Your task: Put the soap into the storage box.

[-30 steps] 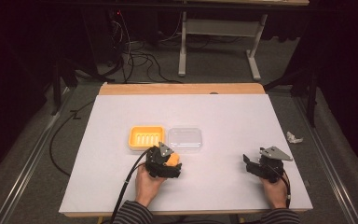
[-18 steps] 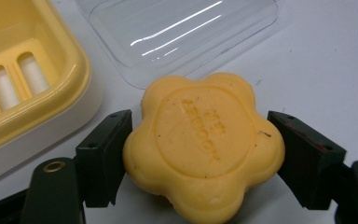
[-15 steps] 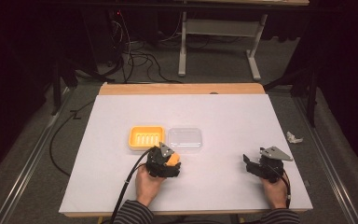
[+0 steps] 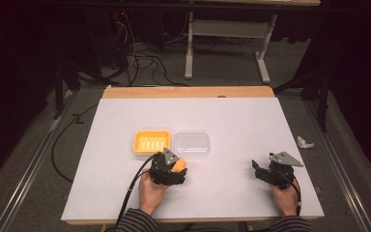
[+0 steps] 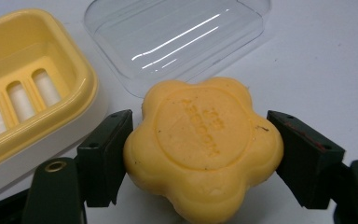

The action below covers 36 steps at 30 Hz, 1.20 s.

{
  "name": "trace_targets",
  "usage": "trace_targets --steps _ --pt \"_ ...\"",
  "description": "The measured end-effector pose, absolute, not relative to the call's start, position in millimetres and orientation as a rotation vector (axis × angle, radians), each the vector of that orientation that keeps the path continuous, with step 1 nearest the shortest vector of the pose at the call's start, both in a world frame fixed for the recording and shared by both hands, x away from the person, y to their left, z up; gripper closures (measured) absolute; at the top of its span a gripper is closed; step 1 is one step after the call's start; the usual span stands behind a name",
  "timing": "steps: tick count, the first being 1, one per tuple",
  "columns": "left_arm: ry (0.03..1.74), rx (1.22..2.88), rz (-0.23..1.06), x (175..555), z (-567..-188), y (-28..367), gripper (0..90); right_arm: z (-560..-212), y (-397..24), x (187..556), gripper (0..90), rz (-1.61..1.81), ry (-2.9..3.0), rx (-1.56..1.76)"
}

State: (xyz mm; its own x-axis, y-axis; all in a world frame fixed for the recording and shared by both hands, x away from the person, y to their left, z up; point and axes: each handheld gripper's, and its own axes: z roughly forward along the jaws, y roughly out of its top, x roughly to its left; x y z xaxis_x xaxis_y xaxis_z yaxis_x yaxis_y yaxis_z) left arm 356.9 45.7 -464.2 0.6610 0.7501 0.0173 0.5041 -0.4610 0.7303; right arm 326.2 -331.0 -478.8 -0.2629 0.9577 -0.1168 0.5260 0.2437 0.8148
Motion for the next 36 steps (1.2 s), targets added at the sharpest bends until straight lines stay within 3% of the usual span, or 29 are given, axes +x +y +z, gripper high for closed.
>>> trace_targets --steps 36 --pt "0.982 2.078 0.414 347 -434 88 25.9 -479 -331 326 26.3 0.882 1.895 1.349"
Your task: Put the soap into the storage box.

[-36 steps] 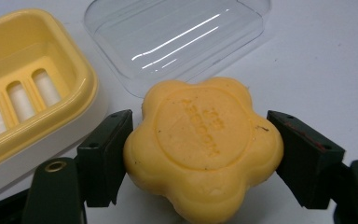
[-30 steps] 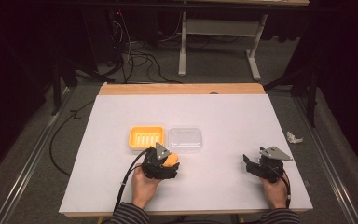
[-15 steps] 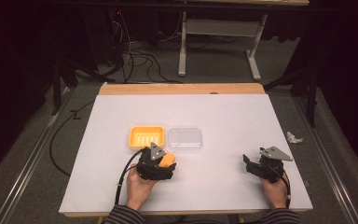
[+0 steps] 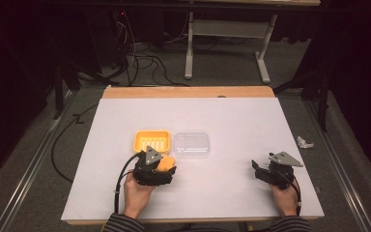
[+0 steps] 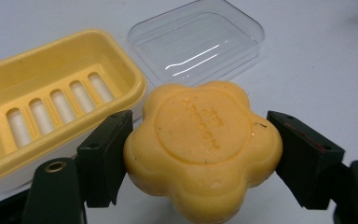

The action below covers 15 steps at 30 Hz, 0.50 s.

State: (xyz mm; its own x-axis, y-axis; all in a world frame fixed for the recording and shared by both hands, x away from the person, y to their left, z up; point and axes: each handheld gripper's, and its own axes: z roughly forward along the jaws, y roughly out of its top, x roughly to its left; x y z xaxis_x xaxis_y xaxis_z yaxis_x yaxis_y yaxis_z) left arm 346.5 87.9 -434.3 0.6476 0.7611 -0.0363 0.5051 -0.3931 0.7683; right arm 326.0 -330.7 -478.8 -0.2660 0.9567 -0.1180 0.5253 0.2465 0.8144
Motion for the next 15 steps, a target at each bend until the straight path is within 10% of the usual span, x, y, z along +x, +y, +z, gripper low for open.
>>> trace_targets --steps 15 --pt "1.018 2.015 0.422 352 -423 106 25.9 -479 -331 326 26.2 0.885 1.894 1.352"
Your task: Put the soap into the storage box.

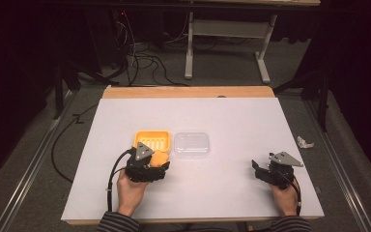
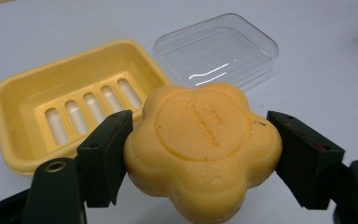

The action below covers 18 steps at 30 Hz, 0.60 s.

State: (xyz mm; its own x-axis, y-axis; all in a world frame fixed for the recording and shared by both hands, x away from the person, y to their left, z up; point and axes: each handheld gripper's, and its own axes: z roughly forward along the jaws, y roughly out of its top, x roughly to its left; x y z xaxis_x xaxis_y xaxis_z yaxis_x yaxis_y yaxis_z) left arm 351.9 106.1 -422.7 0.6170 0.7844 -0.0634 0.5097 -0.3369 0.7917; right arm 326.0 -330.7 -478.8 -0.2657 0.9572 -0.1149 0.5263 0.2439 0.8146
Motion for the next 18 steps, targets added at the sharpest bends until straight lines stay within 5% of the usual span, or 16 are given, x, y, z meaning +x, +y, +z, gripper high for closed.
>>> trace_targets --steps 18 --pt "1.049 1.979 0.427 364 -412 111 25.9 -479 -331 325 26.1 0.893 1.894 1.349"
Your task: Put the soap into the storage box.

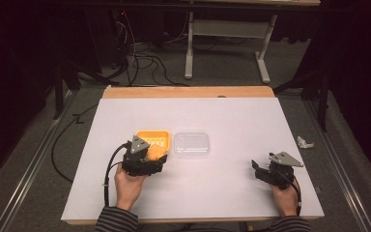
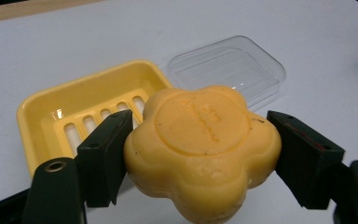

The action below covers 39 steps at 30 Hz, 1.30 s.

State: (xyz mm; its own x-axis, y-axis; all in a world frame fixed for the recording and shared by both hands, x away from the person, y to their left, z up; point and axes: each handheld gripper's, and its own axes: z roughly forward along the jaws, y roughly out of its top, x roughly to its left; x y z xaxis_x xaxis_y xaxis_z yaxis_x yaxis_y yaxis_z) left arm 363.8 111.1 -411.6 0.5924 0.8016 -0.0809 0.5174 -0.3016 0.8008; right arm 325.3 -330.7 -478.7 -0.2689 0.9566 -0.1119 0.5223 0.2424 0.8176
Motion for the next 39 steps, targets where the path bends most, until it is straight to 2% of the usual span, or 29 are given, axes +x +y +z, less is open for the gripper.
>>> trace_targets --steps 28,39 --pt "1.076 1.934 0.43 391 -398 115 25.9 -479 -330 325 26.2 0.89 1.896 1.346" --pt "1.117 1.919 0.479 407 -397 117 26.0 -479 -330 326 26.2 0.888 1.897 1.345"
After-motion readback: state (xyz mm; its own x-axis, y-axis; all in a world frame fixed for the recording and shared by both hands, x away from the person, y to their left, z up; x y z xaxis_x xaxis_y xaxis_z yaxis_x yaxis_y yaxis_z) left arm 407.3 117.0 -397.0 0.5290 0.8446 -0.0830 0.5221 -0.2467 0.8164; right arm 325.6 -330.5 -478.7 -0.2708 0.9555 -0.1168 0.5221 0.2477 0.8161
